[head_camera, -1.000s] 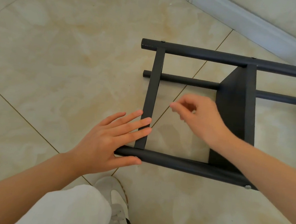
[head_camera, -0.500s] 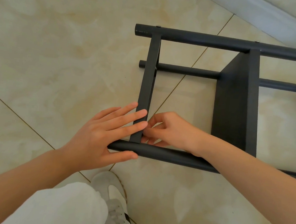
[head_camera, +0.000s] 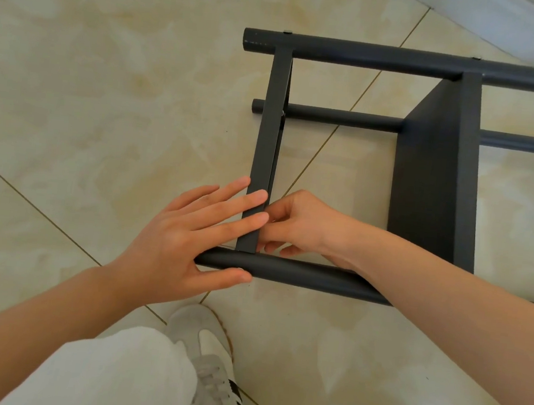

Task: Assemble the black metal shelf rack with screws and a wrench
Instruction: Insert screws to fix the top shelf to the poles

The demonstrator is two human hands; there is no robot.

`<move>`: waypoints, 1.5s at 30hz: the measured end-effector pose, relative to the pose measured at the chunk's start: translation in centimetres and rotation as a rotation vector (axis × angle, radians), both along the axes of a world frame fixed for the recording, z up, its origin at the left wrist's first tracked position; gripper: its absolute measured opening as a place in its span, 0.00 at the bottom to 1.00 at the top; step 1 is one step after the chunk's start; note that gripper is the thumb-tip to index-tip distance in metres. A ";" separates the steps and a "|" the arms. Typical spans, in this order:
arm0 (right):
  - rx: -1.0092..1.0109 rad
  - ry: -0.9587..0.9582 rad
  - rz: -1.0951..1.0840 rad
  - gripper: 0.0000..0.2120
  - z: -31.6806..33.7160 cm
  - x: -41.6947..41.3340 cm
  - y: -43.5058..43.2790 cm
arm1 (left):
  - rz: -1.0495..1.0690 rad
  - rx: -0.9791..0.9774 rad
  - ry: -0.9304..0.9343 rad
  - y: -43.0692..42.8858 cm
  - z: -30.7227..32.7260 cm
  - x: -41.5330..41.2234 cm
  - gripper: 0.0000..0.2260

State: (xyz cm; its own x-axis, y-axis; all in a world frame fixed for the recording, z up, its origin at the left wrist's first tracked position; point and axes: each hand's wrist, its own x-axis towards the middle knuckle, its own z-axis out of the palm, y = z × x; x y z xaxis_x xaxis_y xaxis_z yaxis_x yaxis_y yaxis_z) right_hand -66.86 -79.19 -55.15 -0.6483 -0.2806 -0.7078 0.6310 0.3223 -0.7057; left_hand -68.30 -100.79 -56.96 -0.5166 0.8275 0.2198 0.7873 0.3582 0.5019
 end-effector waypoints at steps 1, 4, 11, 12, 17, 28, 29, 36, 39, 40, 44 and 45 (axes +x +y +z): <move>0.003 -0.007 -0.004 0.09 0.0 -0.1 0.0 | 0.002 -0.003 0.001 0.0 0.0 0.0 0.27; -0.016 -0.072 -0.021 0.06 0.0 -0.1 -0.1 | 0.009 -0.008 0.012 0.1 0.0 0.1 0.26; -0.027 -0.064 -0.023 0.05 -0.2 -0.1 -0.1 | 0.016 0.004 0.015 0.1 0.0 0.1 0.27; -0.024 -0.057 -0.019 0.05 -0.2 -0.1 0.0 | 0.017 0.004 0.018 0.1 0.0 0.1 0.27; 0.008 -0.086 -0.014 0.04 -0.2 0.0 -0.1 | 0.023 0.006 0.026 0.1 0.0 0.2 0.27; -0.010 -0.050 0.093 0.06 -0.2 -0.2 0.7 | 0.029 -0.004 0.018 0.1 0.0 0.3 0.27; -0.037 -0.070 0.115 0.05 -0.2 -0.3 0.9 | 0.028 -0.005 0.017 0.1 0.0 0.3 0.27; -0.200 -0.213 0.197 0.06 -1.3 -1.6 1.4 | 0.032 0.001 0.001 0.2 0.1 0.3 0.27; -0.231 -0.253 0.246 0.07 -1.6 -2.2 1.3 | 0.033 0.002 -0.007 0.2 0.1 0.4 0.27; -0.231 -0.267 0.257 0.07 -1.6 -2.3 1.3 | 0.033 0.002 -0.009 0.2 0.1 0.3 0.27; -0.210 -0.296 0.271 0.07 -1.8 -2.6 1.0 | 0.033 0.000 -0.014 0.1 0.1 0.3 0.27; -0.212 -0.297 0.269 0.06 -1.9 -2.6 1.0 | 0.032 0.000 -0.015 0.1 0.1 0.4 0.27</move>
